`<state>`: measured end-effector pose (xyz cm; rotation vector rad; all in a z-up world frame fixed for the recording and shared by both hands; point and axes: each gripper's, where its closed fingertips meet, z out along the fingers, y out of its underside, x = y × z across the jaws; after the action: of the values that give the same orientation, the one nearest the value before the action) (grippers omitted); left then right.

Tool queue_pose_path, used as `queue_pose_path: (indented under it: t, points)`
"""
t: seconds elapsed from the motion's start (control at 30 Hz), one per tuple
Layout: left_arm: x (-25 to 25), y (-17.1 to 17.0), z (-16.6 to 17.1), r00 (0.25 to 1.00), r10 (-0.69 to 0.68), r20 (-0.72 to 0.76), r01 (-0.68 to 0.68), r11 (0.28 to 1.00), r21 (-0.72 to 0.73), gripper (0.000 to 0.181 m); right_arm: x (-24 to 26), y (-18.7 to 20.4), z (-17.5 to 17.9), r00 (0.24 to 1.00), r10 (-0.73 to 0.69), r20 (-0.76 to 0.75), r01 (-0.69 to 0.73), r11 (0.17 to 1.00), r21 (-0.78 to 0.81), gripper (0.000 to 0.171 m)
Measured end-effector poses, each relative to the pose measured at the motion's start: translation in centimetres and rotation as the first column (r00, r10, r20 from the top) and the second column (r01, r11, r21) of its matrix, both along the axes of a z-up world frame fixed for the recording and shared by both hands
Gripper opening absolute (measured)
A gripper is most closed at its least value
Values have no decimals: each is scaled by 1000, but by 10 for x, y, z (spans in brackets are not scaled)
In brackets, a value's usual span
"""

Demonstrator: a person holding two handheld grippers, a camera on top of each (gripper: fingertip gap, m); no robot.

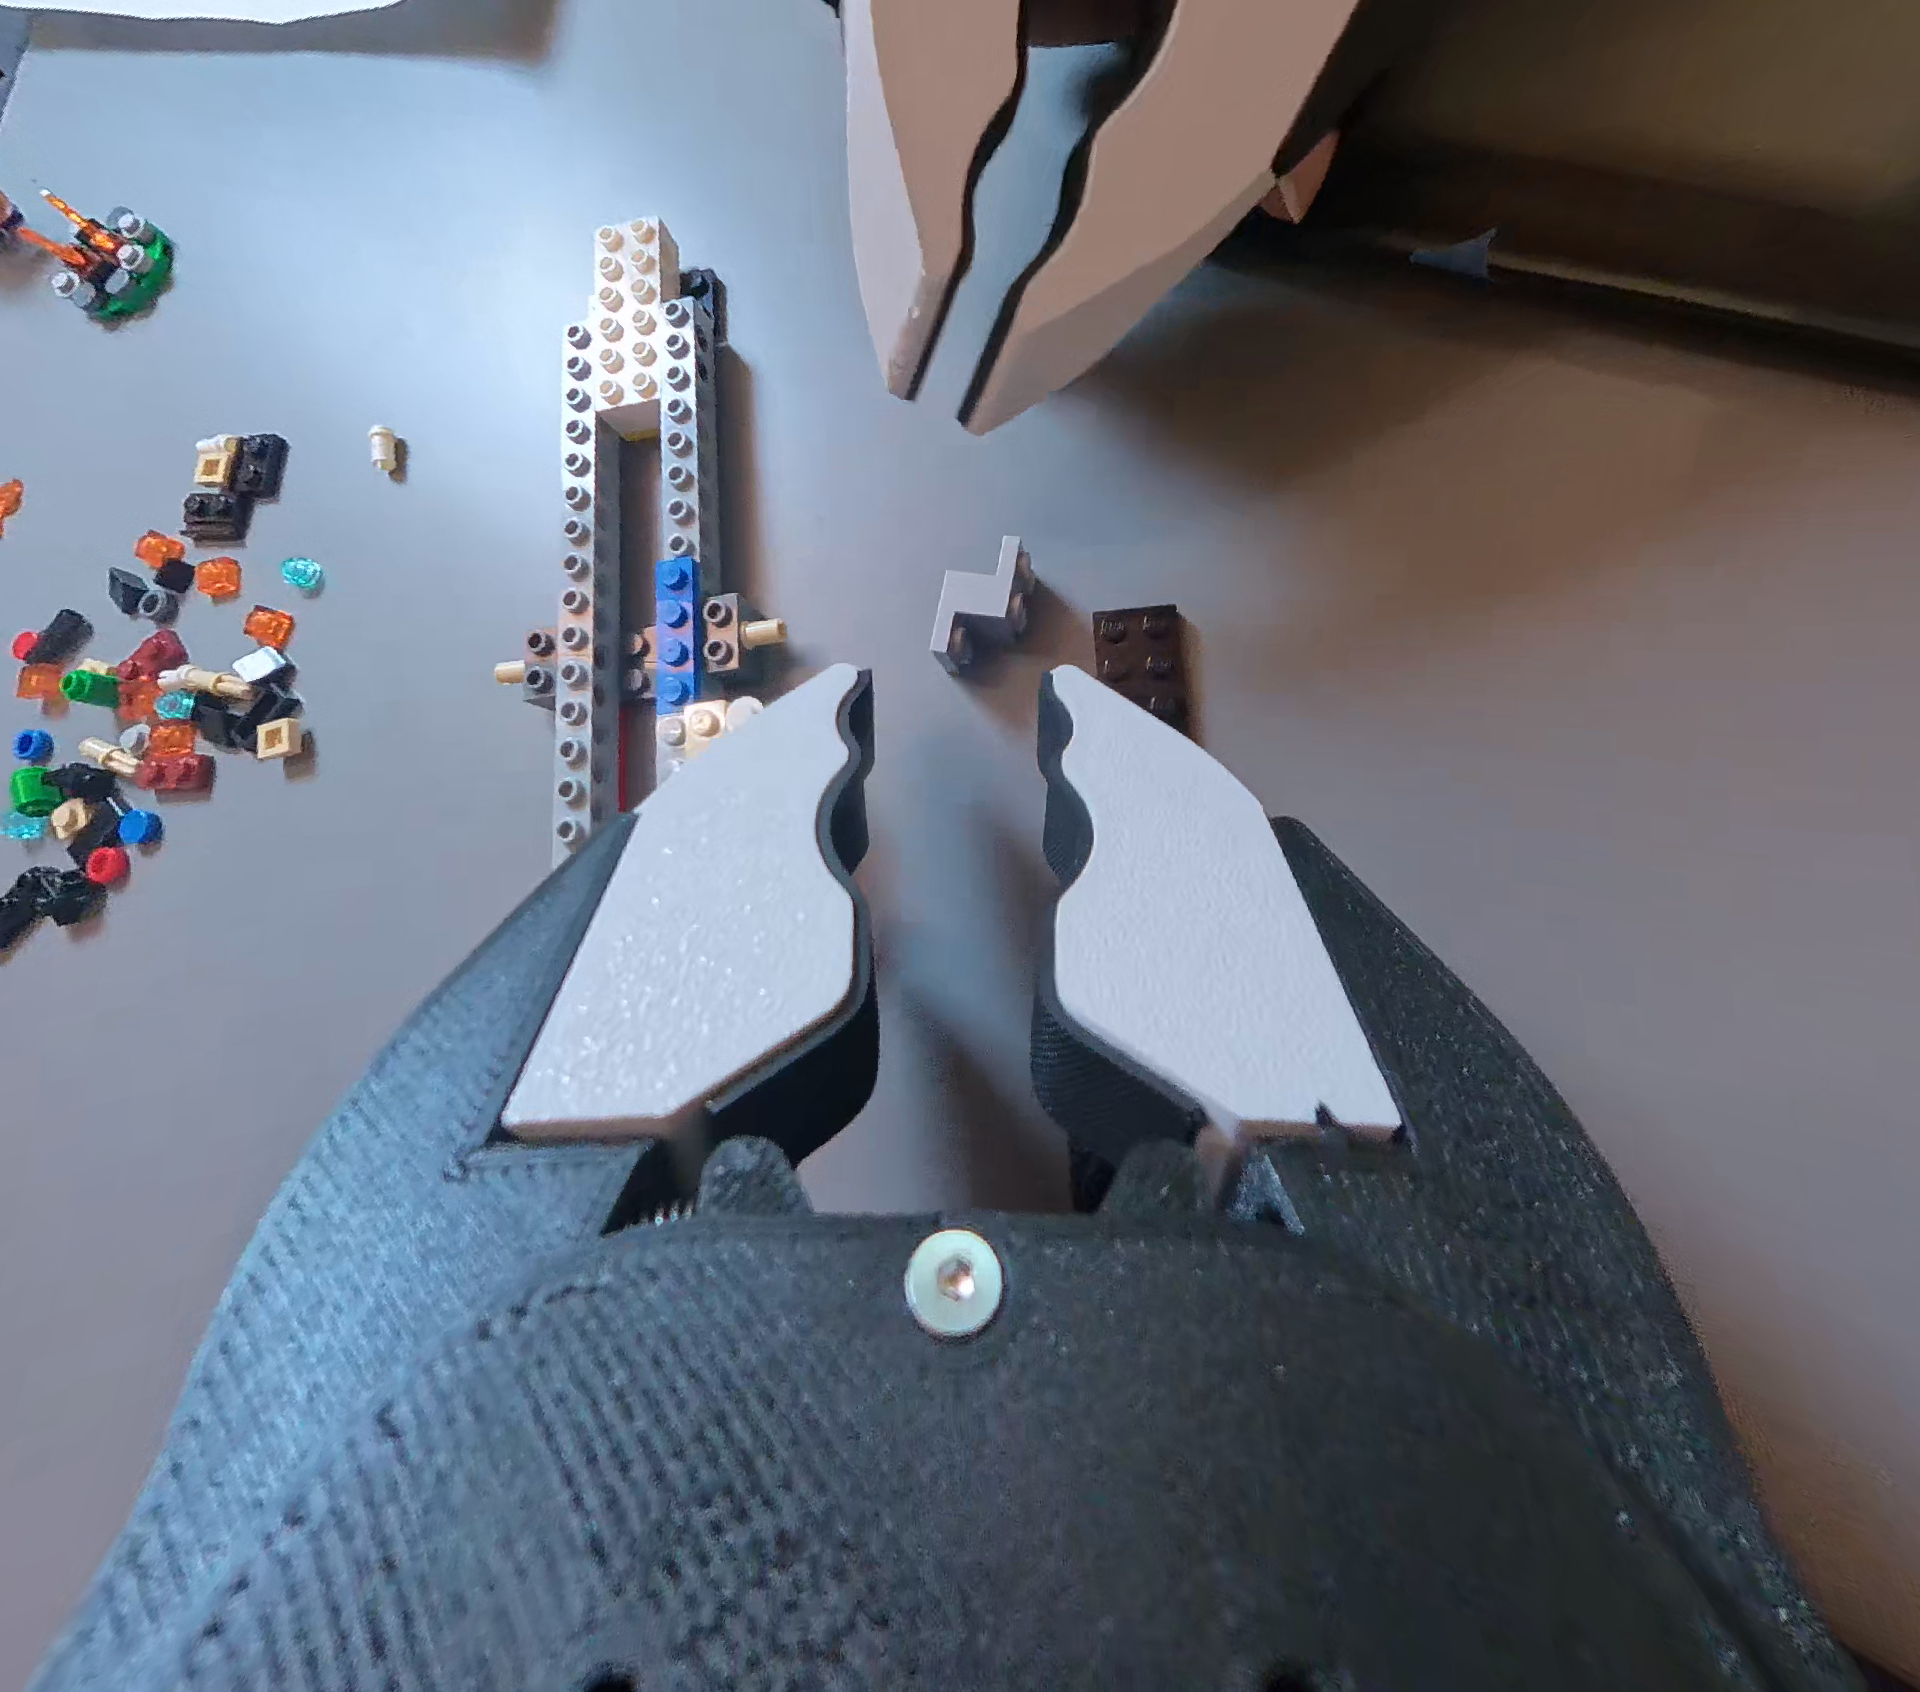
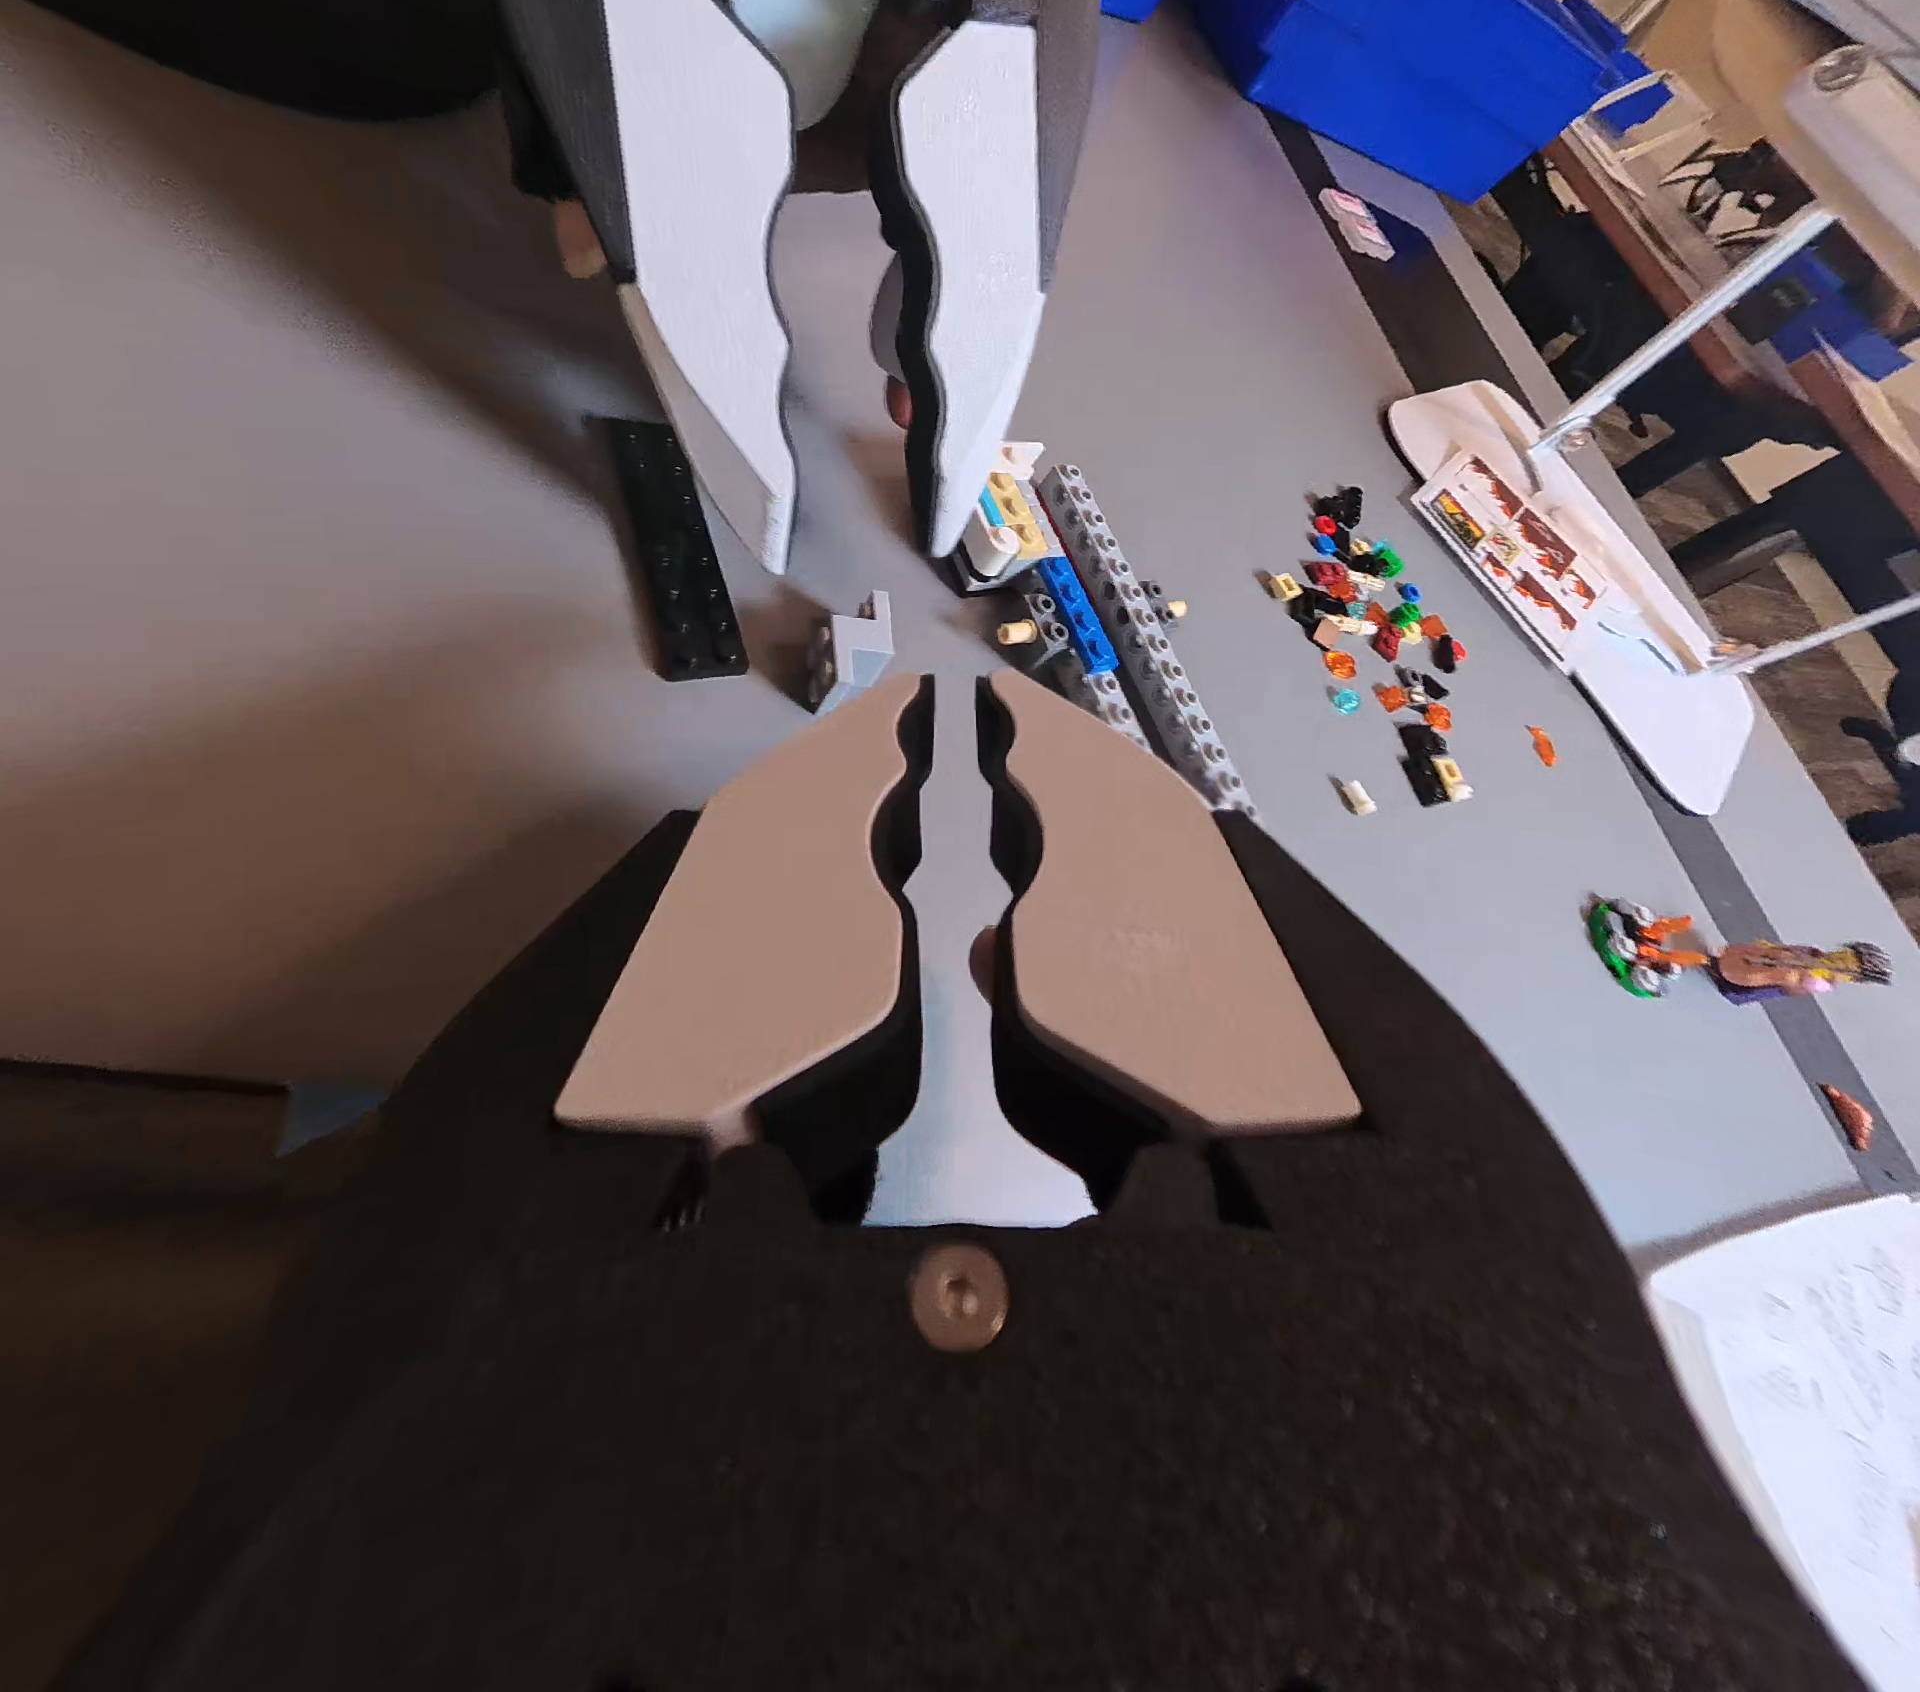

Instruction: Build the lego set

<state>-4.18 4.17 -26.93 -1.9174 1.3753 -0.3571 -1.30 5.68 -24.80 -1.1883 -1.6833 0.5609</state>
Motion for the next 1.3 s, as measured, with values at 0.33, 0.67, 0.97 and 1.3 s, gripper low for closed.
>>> queue_pose_path:
  t: [0.33, 0.67, 0.97, 1.3]
  points:
    - [9, 8, -7, 998, 65, 4, -65, 998, -24, 6, -1, -14, -19, 989, 63, 130, -61, 998, -18, 12]
    - [11, 15, 26, 949, 156, 274, -132, 986, -103, 6, -5, -10, -3, 999, 23, 26, -21, 997, -70, 11]
    - [11, 18, 46, 888, 184, 422, -135, 980, -144, 6, -6, -7, 21, 993, -6, -121, -21, 974, -224, 13]
    - [8, 15, 44, 851, 234, 471, -98, 950, -295, 5, -11, -13, 24, 994, 7, -108, -6, 1000, 8, 33]
